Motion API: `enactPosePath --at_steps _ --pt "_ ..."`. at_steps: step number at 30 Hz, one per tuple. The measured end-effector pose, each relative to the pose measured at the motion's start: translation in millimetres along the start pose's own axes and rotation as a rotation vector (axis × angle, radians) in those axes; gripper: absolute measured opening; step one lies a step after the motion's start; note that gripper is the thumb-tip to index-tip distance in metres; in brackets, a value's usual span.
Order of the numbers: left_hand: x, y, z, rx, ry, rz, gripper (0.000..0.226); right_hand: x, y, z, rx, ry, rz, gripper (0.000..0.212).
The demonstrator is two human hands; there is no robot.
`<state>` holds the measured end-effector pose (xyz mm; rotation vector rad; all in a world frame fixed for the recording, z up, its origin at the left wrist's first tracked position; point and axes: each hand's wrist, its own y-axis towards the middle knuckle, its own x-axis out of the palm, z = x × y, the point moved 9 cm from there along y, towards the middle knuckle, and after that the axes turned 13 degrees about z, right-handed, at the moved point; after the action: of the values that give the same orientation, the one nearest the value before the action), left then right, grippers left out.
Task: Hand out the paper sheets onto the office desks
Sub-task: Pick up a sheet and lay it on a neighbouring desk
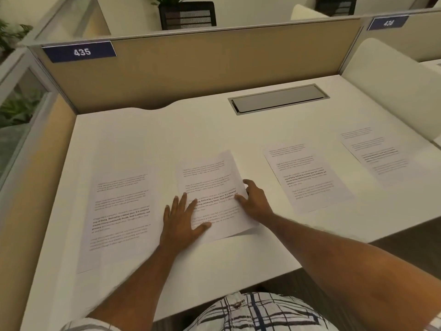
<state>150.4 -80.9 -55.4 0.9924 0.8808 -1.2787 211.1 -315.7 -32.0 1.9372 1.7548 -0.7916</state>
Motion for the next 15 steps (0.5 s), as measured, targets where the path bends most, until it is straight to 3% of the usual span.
enactPosePath --at_steps 5,8,15 --pt "2 0 -1 0.005 0.032 0.011 0.112 -8 -4 -1 -0.27 -0.311 0.092 0.073" --pt "1 0 0 0.006 0.03 0.004 0.113 4 -9 1 -0.399 -0.479 -0.015 0.085" --pt "-1 1 1 -0.013 0.043 -0.031 0.11 10 -12 5 -0.406 -0.515 -0.06 0.096"
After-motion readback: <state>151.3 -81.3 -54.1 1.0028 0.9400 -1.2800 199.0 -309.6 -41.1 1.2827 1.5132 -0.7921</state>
